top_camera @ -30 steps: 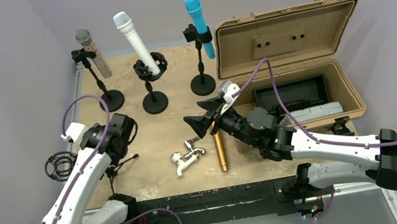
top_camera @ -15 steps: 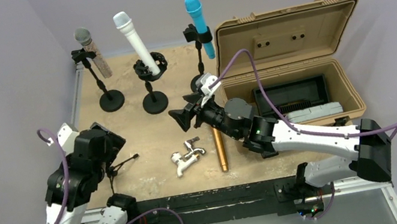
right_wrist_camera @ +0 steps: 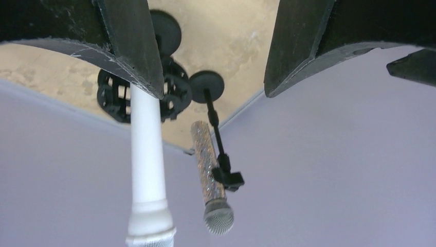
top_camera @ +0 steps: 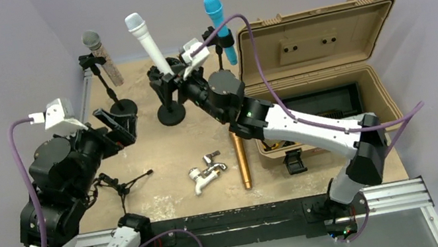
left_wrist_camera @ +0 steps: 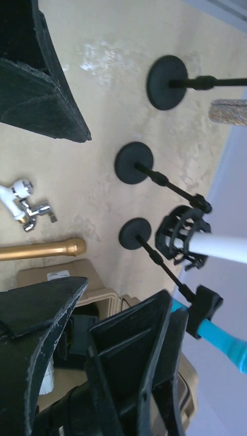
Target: Remove the microphone from the stand
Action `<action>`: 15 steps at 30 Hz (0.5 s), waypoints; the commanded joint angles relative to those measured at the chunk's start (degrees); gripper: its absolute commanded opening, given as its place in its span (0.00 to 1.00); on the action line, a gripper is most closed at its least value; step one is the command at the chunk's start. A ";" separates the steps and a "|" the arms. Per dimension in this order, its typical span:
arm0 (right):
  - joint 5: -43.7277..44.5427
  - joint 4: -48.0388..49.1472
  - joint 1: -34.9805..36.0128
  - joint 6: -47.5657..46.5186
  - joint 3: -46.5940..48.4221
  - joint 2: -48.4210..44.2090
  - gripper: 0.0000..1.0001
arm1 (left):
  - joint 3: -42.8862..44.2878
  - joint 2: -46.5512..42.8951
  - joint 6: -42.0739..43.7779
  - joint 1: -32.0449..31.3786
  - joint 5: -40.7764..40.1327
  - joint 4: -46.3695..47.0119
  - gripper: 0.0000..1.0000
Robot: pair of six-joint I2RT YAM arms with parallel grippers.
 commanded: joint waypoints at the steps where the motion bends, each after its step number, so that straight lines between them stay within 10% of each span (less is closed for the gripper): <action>1: 2.25 -4.16 -2.60 -2.16 11.10 4.71 0.70 | 0.83 1.37 8.47 0.19 2.60 9.75 1.00; 15: 1.71 -13.70 -8.97 -4.94 40.41 26.51 0.73 | -19.61 -11.29 15.17 1.02 -3.11 23.41 1.00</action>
